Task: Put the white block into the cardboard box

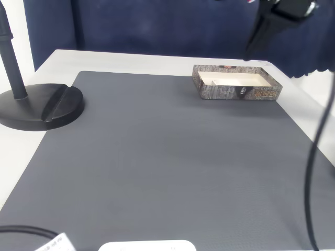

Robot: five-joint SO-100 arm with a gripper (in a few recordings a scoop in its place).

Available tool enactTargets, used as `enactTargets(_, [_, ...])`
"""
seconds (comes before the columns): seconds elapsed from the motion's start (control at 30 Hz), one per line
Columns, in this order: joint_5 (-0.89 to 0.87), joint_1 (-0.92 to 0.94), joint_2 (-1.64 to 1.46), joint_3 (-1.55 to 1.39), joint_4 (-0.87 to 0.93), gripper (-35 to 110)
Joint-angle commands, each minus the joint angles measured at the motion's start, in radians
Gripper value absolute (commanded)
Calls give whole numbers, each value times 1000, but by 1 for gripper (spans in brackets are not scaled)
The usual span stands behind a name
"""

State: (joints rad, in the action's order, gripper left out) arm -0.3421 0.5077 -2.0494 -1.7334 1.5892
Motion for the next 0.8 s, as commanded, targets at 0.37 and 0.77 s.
enactTargets(0.37, [282,-442,-546,-589,-193,-2])
enactTargets(0.77, [253,-482,-900,-1002,-414,-2])
